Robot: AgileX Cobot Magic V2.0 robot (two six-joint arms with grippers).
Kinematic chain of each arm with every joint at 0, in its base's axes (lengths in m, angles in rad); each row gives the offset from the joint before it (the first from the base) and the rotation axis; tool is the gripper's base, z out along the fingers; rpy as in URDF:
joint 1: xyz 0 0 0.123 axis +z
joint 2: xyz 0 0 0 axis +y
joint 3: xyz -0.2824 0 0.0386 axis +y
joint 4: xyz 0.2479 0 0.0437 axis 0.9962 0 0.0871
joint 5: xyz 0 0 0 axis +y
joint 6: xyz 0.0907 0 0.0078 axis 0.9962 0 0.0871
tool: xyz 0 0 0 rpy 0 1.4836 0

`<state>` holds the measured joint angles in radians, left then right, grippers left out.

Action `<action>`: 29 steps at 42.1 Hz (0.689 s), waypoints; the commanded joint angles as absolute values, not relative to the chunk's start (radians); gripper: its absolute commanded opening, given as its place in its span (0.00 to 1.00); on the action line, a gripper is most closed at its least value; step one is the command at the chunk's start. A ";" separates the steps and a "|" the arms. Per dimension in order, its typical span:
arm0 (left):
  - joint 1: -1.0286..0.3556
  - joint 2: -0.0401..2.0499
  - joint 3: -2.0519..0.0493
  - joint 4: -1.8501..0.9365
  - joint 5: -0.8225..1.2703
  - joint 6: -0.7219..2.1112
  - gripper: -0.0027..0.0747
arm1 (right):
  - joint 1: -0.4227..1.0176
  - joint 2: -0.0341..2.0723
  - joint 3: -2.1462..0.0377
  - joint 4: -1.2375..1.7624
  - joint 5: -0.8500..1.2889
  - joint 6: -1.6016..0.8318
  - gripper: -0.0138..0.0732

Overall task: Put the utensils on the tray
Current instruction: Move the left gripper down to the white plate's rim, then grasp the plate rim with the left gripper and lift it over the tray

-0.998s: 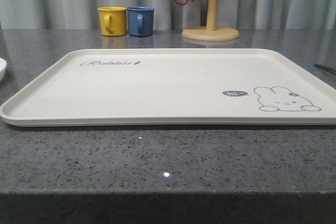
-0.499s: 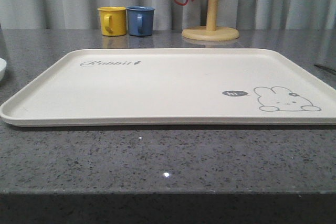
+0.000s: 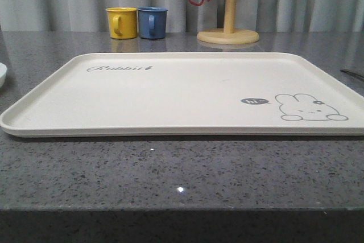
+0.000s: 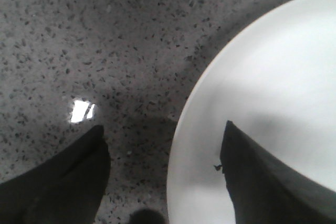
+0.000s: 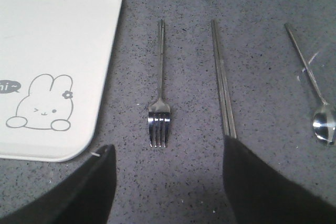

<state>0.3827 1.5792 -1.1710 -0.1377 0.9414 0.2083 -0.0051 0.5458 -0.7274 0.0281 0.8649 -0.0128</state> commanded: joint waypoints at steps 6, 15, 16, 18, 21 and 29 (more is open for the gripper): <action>0.384 1.560 -1.203 -0.174 0.911 0.210 0.44 | -0.010 0.557 -0.757 0.019 0.806 -0.015 0.70; 0.384 1.560 -1.203 -0.176 0.911 0.210 0.20 | -0.010 0.557 -0.757 0.019 0.806 -0.015 0.70; 0.384 1.560 -1.203 -0.176 0.913 0.210 0.17 | -0.010 0.557 -0.757 0.019 0.806 -0.015 0.70; 0.384 1.560 -1.203 -0.176 0.913 0.210 0.09 | -0.010 0.557 -0.757 0.019 0.806 -0.015 0.70; 0.384 1.560 -1.203 -0.176 0.920 0.210 0.01 | -0.010 0.557 -0.757 0.019 0.806 -0.015 0.70; 0.382 1.537 -1.226 -0.220 0.947 0.215 0.01 | -0.010 0.557 -0.757 0.019 0.806 -0.015 0.70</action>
